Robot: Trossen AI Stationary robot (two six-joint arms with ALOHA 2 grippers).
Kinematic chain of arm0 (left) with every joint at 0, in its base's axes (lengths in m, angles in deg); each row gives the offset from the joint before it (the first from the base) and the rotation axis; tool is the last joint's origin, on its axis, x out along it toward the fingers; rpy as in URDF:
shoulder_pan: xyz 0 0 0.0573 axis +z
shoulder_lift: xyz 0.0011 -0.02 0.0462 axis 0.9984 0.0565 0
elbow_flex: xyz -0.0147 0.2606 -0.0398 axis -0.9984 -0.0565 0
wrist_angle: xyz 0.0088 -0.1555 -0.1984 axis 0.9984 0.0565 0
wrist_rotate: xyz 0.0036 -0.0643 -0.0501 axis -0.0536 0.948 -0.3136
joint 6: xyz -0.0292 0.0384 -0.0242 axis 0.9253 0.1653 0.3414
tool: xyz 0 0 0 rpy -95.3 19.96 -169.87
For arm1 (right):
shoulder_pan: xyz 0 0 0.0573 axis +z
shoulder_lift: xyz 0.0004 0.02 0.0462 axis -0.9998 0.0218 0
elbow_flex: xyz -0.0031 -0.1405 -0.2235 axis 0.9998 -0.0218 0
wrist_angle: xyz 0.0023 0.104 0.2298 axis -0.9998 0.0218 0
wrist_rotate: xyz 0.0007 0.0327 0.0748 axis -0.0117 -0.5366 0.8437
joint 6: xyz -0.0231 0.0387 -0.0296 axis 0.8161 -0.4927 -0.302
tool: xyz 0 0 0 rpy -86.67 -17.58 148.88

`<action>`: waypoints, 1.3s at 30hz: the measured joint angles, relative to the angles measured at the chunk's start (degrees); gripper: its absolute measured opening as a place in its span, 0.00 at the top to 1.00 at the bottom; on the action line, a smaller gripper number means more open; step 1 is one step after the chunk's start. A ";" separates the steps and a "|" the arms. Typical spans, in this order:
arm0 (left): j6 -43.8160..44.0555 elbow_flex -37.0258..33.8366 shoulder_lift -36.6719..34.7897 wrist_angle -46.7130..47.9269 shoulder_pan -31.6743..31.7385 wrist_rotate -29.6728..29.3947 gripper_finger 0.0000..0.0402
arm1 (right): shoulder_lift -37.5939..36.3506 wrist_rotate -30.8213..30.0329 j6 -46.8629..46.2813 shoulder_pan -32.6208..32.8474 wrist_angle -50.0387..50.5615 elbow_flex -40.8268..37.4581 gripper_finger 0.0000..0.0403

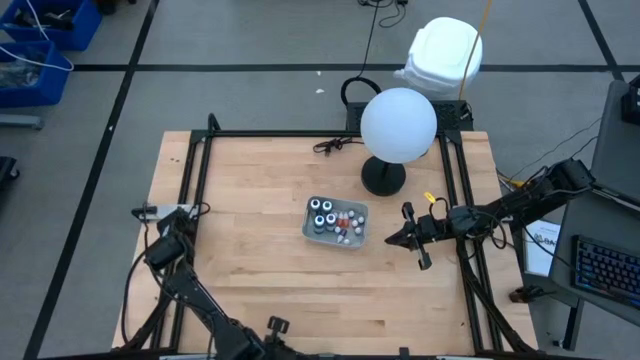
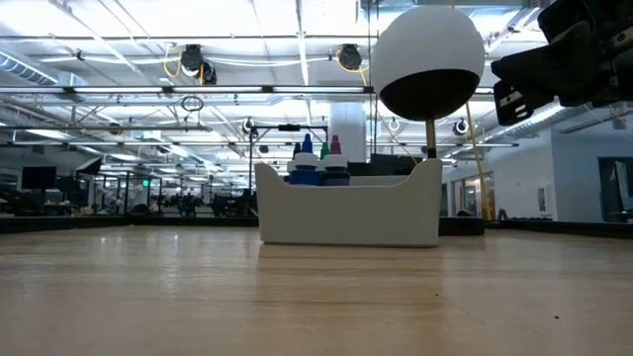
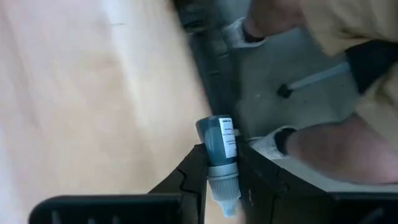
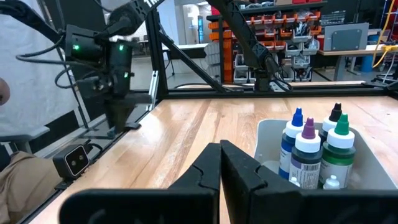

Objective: Pick & Place food coloring
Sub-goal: Put the small dark blue food coloring bottle into the gray bin

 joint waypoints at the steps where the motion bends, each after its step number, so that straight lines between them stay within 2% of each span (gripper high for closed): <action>1: -0.06 0.00 -0.29 0.73 0.12 -0.39 0.83 | 0.00 0.00 0.00 0.00 0.15 0.00 1.00; 7: -1.66 0.06 -2.20 2.28 0.78 -3.30 0.82 | 0.02 0.11 -1.88 0.00 0.09 0.00 1.00; 11: -2.41 0.11 -3.56 8.18 1.66 -6.26 0.83 | 0.48 -0.07 -3.68 0.54 -0.96 0.04 1.00; 14: -2.66 0.11 -5.08 12.72 2.69 -8.95 0.83 | 3.68 -2.02 -0.79 3.67 -0.88 2.12 1.00; 17: -3.68 0.11 -6.86 14.30 4.12 -11.72 0.83 | 10.13 -4.93 4.38 7.68 -0.85 7.24 1.00; 21: -8.92 0.11 -9.41 13.44 6.40 -14.91 0.83 | 20.93 -9.38 15.83 12.83 -0.35 17.92 1.00; 27: -15.01 0.15 -13.06 12.73 11.36 -15.88 0.83 | 34.51 -18.54 28.77 16.27 9.65 33.78 0.98; 32: -16.47 0.17 -14.62 12.67 14.40 -14.32 0.84 | 41.93 -27.21 37.86 17.46 9.64 40.48 0.89; 36: -16.85 0.17 -14.95 12.44 15.90 -12.96 0.84 | 47.14 -33.56 43.99 18.46 9.10 43.58 0.76; 39: -17.34 0.17 -14.95 12.47 16.37 -12.79 0.84 | 50.72 -35.89 49.69 18.83 6.75 45.85 0.67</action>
